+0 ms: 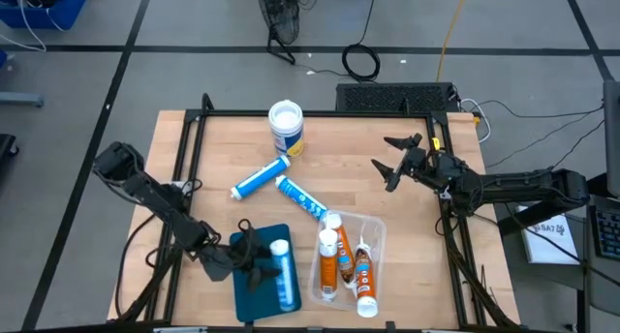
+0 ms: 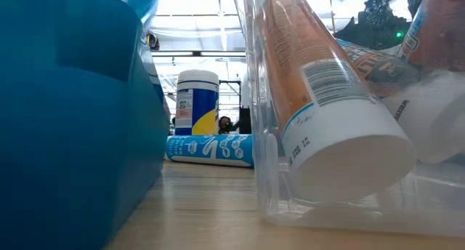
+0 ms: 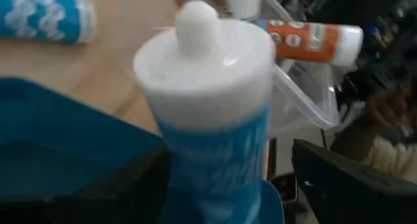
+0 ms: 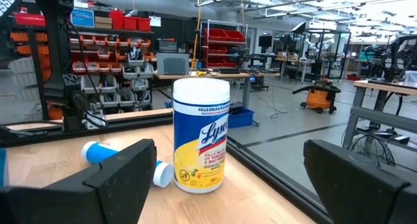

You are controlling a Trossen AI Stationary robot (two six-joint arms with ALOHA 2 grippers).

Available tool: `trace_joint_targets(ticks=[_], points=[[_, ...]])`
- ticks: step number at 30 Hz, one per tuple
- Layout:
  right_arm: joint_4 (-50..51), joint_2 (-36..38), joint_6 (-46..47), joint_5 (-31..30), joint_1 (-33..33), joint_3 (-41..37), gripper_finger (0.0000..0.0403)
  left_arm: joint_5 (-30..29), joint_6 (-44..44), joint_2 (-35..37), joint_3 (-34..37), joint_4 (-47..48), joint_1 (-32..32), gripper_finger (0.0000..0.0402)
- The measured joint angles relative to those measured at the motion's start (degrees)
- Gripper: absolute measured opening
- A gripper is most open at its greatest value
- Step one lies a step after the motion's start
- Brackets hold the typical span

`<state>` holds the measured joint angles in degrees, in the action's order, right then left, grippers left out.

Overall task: Pick & place silicon tubes, Sealant and Lysol wipes
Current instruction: Put the right blue sealant into the blue bin, then put the left blue sealant into the blue bin

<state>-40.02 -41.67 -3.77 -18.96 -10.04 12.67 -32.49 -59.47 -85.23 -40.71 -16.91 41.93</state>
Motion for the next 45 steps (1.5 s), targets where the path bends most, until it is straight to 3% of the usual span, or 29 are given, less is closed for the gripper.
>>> trace_joint_targets(ticks=[10, 18, 25, 30, 33, 41, 45], points=[[1.83, -0.02, 0.13, -0.22, 0.0, 0.02, 0.0364, 2.97, 14.28, 7.09, -0.04, -1.63, 0.63, 0.0262], [2.58, -0.06, 0.15, -0.22, 0.0, 0.02, 0.0364, 4.47, 28.25, 7.84, -0.02, -1.37, 0.63, 0.0268], [2.61, -0.07, 0.17, -0.22, 0.0, 0.02, 0.0364, 1.96, 37.85, 7.62, 0.0, -0.75, -0.7, 0.0262], [3.36, -0.15, -1.52, -0.22, 0.0, 0.02, 0.0364, -3.38, 35.69, 8.02, 0.0, 0.42, -3.97, 0.0246], [4.2, -0.13, -2.72, -0.24, 0.0, 0.02, 0.0364, -5.18, 32.98, 9.91, 0.02, 5.83, -6.88, 0.0235], [4.31, -0.13, -2.91, -0.27, 0.0, 0.02, 0.0363, -5.02, 20.93, 22.38, 0.02, 34.55, -20.66, 0.0194], [4.29, -0.13, -3.0, -0.31, 0.0, 0.02, 0.0364, 2.43, 23.71, 25.68, 0.02, 44.03, -29.45, 0.0177]])
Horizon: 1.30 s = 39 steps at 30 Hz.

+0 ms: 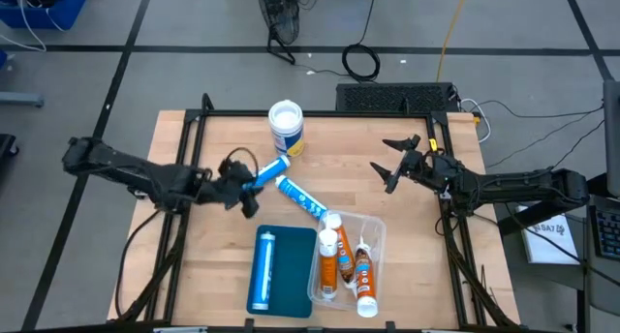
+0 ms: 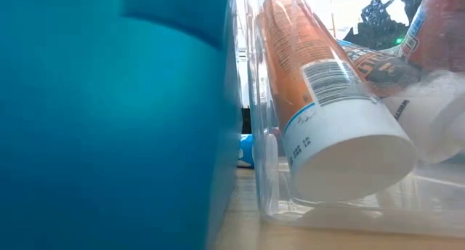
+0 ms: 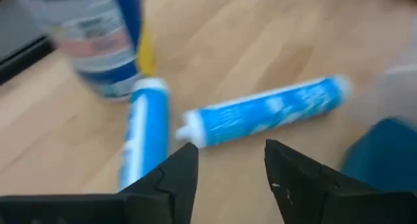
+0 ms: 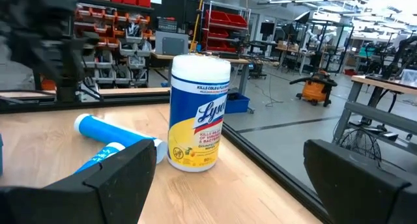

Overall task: Pick & place silicon tubes, Sealant and Lysol wipes
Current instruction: Put the left blue sealant into the blue bin

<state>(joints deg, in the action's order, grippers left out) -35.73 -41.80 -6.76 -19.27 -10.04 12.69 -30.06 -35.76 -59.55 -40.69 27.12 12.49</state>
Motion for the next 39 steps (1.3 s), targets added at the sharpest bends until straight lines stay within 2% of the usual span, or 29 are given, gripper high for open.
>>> trace_joint_targets(ticks=[4, 10, 16, 21, 28, 34, 39], points=[[0.0, 0.0, -0.05, 0.0, 0.01, 0.0, 0.0364, 6.9, 2.71, -0.31, 0.02, 5.11, -8.79, 0.0186], [0.02, 0.0, -0.09, -0.04, 0.01, 0.0, 0.0364, 14.31, 6.3, -4.65, 0.02, 9.06, -18.43, 0.0248], [0.01, 0.02, -0.11, -0.09, 0.01, 0.0, 0.0364, 18.76, 11.14, -10.61, 0.04, 9.28, -22.8, 0.0308], [0.02, 0.02, -0.11, -0.09, 0.0, 0.0, 0.0364, 19.64, 11.48, -15.98, 0.04, 9.12, -23.35, 0.0336], [0.02, 0.02, -0.11, -0.09, 0.02, 0.0, 0.0364, 19.64, 11.42, -22.6, 0.04, 9.06, -23.29, 0.0337], [0.02, 0.02, -0.11, -0.09, 0.01, 0.0, 0.0364, 19.78, 10.89, -27.58, -0.2, 8.76, -23.28, 0.0319], [0.02, 0.02, -0.11, -0.09, 0.02, 0.0, 0.0364, 19.92, 9.01, -28.72, -0.26, 8.73, -23.11, 0.0295]])
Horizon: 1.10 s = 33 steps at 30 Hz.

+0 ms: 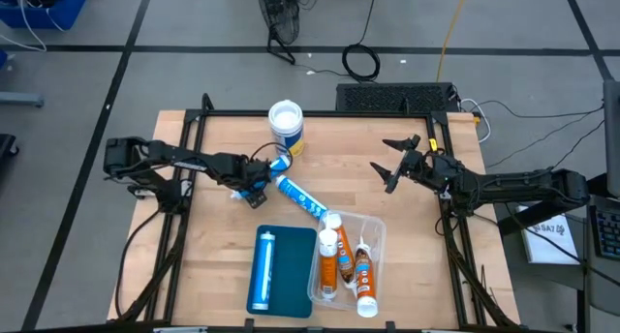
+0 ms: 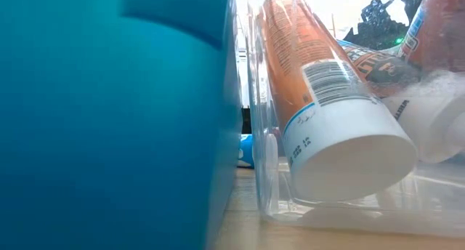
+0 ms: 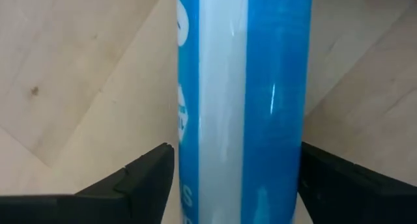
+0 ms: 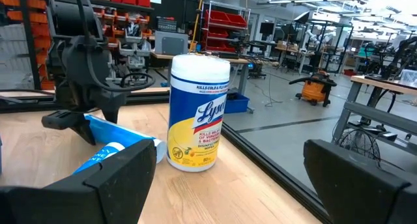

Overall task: Pick & place silicon tubes, Sealant and Lysol wipes
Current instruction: Put the left blue sealant into the blue bin

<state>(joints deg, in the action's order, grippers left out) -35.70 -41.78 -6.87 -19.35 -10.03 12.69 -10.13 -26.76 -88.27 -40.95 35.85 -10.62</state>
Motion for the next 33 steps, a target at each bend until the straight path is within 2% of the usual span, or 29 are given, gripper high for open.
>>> trace_joint_targets(ticks=[12, 23, 33], points=[[0.0, 0.0, 0.02, 0.0, 0.0, 0.0, 0.0364, -0.87, 1.13, 0.0, 0.2, -4.61, 0.65, 0.0236], [0.0, 0.0, 0.01, 0.0, -0.01, 0.0, 0.0364, -1.96, 1.45, -0.11, 0.24, -5.92, 0.65, 0.026], [0.0, 0.0, 0.01, 0.0, -0.01, 0.0, 0.0364, -1.91, 1.46, -0.11, 0.24, -5.83, 0.65, 0.0231]])
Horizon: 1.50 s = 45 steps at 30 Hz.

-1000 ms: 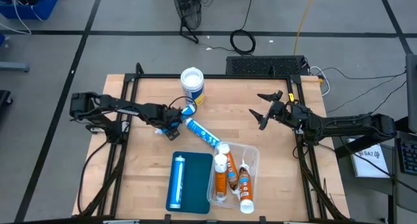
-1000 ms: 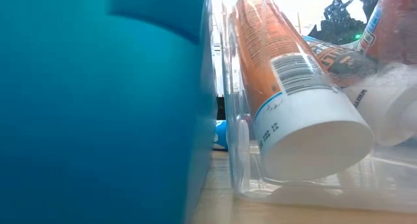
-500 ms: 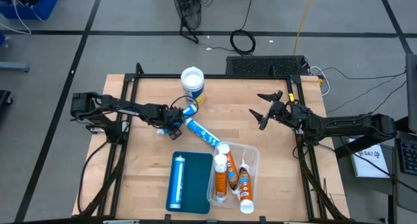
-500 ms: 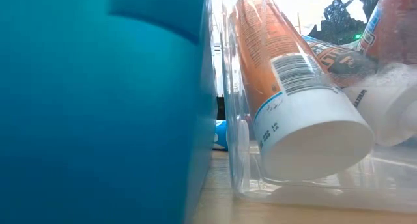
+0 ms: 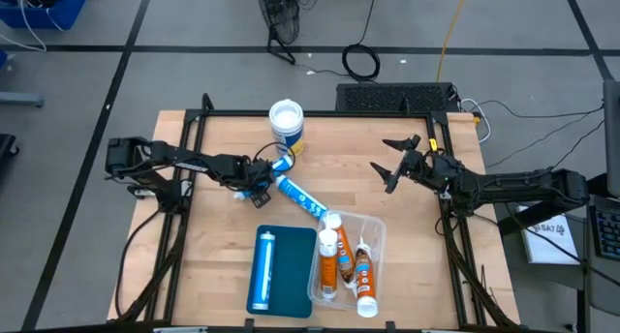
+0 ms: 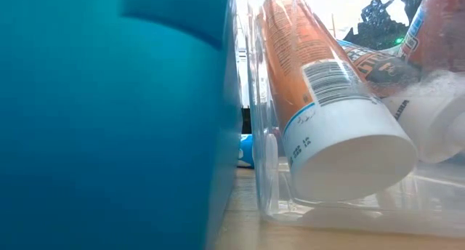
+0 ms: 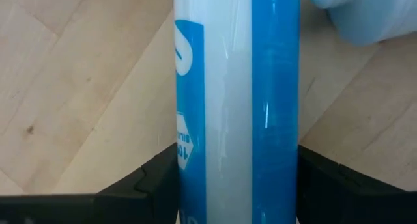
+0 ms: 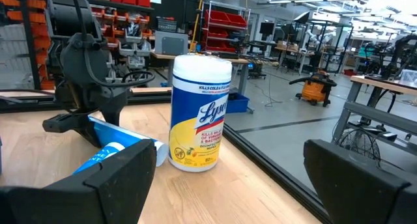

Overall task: Pick & place silicon tubes, Sealant and Lysol wipes
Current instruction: Put the left blue sealant into the blue bin

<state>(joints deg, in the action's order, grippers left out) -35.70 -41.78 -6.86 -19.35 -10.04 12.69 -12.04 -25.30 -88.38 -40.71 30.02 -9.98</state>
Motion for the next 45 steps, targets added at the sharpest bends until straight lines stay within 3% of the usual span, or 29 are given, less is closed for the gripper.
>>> trace_joint_targets(ticks=[10, 23, 34, 45], points=[[0.0, 0.0, -0.01, 0.0, 0.0, 0.0, 0.0364, -0.19, -0.02, 0.0, 0.0, 0.15, -0.02, 0.0266], [0.0, 0.0, 0.01, 0.0, 0.0, 0.0, 0.0364, -0.04, 0.0, 0.02, 0.02, 0.1, 0.0, 0.0229], [0.0, 0.0, 0.0, 0.0, 0.01, 0.0, 0.0364, -0.23, -0.02, 0.02, 0.02, 0.15, -0.02, 0.0271], [0.0, 0.0, 0.01, 0.02, 0.0, 0.0, 0.0364, -0.01, 0.0, 0.02, 0.02, 0.07, 0.0, 0.0231]])
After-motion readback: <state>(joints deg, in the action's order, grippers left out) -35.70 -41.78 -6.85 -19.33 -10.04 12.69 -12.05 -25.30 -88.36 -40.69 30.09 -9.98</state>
